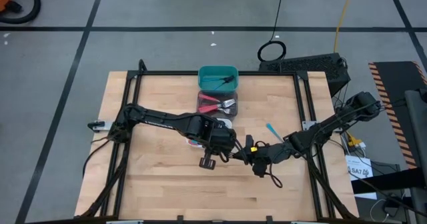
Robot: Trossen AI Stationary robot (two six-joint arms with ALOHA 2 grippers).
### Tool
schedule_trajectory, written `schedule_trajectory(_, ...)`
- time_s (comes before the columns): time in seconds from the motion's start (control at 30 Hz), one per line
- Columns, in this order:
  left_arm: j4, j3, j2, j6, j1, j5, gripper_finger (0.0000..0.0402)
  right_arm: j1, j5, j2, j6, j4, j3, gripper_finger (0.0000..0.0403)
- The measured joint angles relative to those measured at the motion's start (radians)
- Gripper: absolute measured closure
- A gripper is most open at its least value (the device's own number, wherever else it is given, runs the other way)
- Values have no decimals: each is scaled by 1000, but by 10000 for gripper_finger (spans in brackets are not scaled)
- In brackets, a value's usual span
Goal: Sort silverware by color (type)
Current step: Put the left blue fork into the blue bin
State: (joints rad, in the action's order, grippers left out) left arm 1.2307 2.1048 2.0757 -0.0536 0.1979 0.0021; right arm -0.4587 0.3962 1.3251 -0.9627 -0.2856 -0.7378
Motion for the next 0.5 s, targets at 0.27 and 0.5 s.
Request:
schedule_trajectory(0.27,-21,0,-1,11,3,-99,324,2,29,0,-1,6,0,401)
schedule_trajectory(0.5,-17,14,0,-20,7,-193,253,2,36,-1,-8,8,-1,402)
